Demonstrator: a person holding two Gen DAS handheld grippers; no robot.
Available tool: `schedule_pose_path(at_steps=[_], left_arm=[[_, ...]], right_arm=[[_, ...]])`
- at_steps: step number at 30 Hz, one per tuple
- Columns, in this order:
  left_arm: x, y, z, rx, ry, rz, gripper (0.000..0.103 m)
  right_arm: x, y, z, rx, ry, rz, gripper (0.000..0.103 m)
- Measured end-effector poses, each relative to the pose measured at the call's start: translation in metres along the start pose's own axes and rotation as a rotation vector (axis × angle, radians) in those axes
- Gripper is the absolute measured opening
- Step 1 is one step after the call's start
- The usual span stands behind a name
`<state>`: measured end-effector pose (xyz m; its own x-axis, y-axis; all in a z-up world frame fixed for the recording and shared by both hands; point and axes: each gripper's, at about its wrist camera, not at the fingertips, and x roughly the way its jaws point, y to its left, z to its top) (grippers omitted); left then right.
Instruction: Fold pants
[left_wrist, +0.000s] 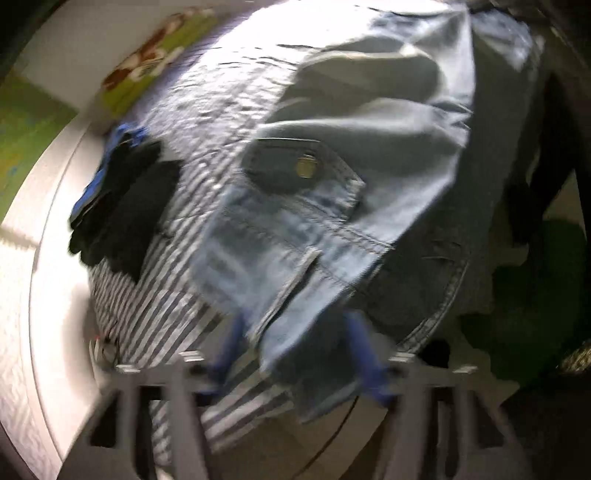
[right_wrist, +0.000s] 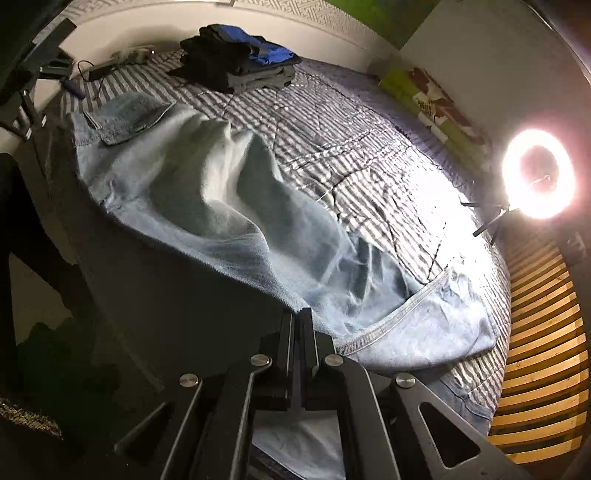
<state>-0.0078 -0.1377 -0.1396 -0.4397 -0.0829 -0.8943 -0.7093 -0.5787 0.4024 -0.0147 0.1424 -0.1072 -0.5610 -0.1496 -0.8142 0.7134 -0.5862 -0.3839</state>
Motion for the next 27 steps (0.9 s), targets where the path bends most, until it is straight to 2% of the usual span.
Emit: schedule_pose_path(at_steps=[3,4,6,9,11,13,16,18,20,21,24,27], left_arm=[[0.023,-0.005,0.007,0.069,0.03,0.024,0.068],[0.029,-0.001,0.009,0.058,0.038,0.019,0.063],[0.034,0.005,0.012,0.027,0.05,-0.023,0.008],[0.02,0.007,0.014,0.037,0.009,0.049,0.005],[-0.001,0.006,0.007,0.057,-0.04,0.145,0.004],[-0.016,0.005,-0.005,0.04,-0.064,0.171,0.004],[-0.007,-0.004,-0.03,0.024,-0.017,0.095,0.004],[0.015,-0.017,-0.043,0.036,0.053,0.052,0.005],[0.031,-0.021,-0.043,0.025,0.102,0.006,0.008],[0.034,-0.022,-0.042,0.015,0.117,-0.001,0.009],[0.02,-0.009,-0.037,-0.041,0.111,-0.055,0.013],[-0.013,0.016,-0.026,-0.16,0.052,-0.131,0.015]], right_arm=[[0.003,0.0,-0.001,-0.006,0.009,-0.004,0.002],[0.003,0.0,-0.001,-0.008,0.012,-0.005,0.002],[0.003,0.0,-0.002,-0.011,0.019,-0.012,0.002],[0.0,-0.002,0.0,-0.004,0.017,-0.022,0.002],[-0.011,-0.005,0.002,0.017,-0.004,-0.033,0.002],[-0.027,-0.003,-0.002,0.046,-0.028,-0.05,0.002],[-0.032,0.009,-0.026,0.112,-0.021,0.023,0.002],[-0.016,0.03,-0.042,0.094,0.037,0.053,0.002],[0.007,0.05,-0.054,0.053,0.09,0.038,0.002],[0.017,0.052,-0.057,0.065,0.12,0.065,0.002],[0.02,0.036,-0.056,0.137,0.148,0.144,0.005],[-0.004,0.012,-0.056,0.188,0.132,0.238,0.007]])
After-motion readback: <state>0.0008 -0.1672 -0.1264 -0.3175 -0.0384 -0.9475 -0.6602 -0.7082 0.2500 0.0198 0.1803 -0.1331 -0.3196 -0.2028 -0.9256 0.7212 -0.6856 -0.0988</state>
